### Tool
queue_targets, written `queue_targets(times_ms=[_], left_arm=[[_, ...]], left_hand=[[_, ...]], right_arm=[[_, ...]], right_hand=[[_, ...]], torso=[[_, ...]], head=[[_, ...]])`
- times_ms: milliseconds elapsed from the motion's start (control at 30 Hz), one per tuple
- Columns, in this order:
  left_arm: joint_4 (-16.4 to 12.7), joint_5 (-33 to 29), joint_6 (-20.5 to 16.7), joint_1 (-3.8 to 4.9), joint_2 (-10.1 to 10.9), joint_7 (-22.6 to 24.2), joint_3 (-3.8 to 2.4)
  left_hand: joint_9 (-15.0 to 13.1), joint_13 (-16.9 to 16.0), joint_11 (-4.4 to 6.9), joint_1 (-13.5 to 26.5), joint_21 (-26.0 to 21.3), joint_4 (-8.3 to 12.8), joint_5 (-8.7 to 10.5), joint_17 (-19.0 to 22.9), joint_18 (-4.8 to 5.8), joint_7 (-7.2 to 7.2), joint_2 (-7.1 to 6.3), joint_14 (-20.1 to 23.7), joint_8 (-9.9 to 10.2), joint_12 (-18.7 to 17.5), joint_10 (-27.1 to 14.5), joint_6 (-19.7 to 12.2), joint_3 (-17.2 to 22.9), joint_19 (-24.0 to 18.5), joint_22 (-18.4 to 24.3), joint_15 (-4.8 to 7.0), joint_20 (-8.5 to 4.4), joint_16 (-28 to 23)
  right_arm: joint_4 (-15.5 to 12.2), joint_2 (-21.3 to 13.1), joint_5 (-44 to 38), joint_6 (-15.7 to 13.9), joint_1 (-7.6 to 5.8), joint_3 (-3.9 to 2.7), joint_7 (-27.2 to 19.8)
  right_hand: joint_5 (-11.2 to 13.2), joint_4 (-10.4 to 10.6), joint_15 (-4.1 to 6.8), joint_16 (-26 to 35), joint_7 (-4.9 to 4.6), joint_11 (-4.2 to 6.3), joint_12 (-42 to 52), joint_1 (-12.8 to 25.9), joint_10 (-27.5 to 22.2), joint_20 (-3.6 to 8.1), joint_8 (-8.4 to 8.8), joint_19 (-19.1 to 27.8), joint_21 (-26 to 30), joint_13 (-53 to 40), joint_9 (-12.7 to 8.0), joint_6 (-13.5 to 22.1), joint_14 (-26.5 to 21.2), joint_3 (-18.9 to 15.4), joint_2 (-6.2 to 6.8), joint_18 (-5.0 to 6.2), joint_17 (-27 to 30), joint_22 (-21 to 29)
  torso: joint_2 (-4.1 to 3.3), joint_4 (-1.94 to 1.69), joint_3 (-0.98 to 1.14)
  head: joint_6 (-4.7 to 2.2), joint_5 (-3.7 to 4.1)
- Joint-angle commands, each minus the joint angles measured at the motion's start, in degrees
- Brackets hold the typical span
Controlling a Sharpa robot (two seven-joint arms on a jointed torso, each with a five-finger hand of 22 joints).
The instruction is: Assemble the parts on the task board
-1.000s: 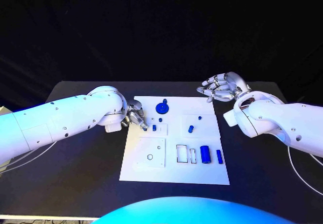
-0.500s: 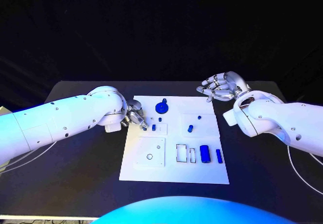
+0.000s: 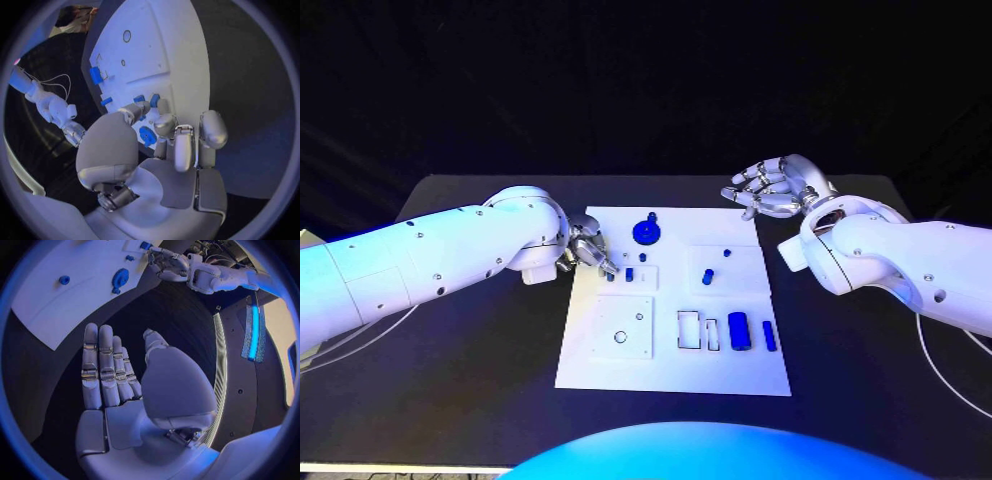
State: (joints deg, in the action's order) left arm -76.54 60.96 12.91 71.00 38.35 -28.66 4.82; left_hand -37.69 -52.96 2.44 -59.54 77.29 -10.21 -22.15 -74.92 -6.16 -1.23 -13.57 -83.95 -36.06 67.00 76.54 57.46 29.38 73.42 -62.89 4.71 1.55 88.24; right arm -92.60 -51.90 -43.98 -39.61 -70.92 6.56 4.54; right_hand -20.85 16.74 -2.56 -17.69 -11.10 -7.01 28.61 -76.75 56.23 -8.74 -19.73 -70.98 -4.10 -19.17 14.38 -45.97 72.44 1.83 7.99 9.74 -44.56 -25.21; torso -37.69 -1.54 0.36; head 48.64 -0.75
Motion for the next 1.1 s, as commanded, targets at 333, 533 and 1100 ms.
queue_targets(times_ms=[333,533,1100], left_arm=[[-0.64,0.83,-2.26,-0.08,0.86,0.01,-0.27],[-1.14,-0.82,-3.94,-0.08,1.30,0.33,-0.53],[-2.62,-6.77,-27.35,-0.27,2.28,26.28,-0.79]], left_hand=[[-0.14,1.92,-0.63,-0.26,-0.70,-6.38,5.00,-8.91,0.34,-0.87,-0.36,-4.46,0.60,-1.51,-1.55,-0.54,-6.34,-0.25,0.60,0.09,0.10,-0.51],[-0.15,2.08,-0.66,-0.12,-0.78,-6.51,5.29,-8.82,0.30,-0.91,-0.24,-4.43,0.61,-1.61,-1.64,-0.58,-6.75,-0.34,0.75,0.06,0.12,-0.54],[6.23,26.77,-8.79,-20.14,-27.81,-4.89,4.73,37.86,-4.30,-9.03,0.39,24.60,7.31,-23.55,-29.91,-19.83,-10.15,-23.03,31.23,-7.42,7.12,-29.07]], right_arm=[[-0.19,-0.11,-0.22,0.59,0.03,-0.01,-0.78],[-0.18,-0.11,-0.22,0.60,0.04,-0.01,-0.83],[0.04,-0.24,-0.25,0.70,0.12,-0.01,-1.06]], right_hand=[[-0.27,-0.04,-0.66,1.10,-0.42,-0.19,-0.94,0.16,0.16,-0.48,-0.25,0.65,0.40,0.97,-0.22,0.23,-0.65,0.35,0.00,0.69,0.16,0.88],[-0.29,-0.04,-0.72,1.34,-0.47,-0.25,-1.09,0.16,0.12,-0.55,-0.26,0.82,0.42,1.22,-0.27,0.26,-0.79,0.35,0.02,0.69,0.20,1.13],[-0.36,-0.12,-0.82,1.87,-0.52,-0.32,-1.48,-0.14,0.10,-0.68,-0.35,1.16,0.40,1.87,-0.36,0.22,-1.04,0.55,-0.12,0.71,0.27,1.72]], torso=[[-0.01,0.03,-0.02],[-0.02,-0.02,-0.04],[0.04,-0.10,-0.05]], head=[[-0.23,0.08],[-0.36,0.08],[-0.91,0.59]])
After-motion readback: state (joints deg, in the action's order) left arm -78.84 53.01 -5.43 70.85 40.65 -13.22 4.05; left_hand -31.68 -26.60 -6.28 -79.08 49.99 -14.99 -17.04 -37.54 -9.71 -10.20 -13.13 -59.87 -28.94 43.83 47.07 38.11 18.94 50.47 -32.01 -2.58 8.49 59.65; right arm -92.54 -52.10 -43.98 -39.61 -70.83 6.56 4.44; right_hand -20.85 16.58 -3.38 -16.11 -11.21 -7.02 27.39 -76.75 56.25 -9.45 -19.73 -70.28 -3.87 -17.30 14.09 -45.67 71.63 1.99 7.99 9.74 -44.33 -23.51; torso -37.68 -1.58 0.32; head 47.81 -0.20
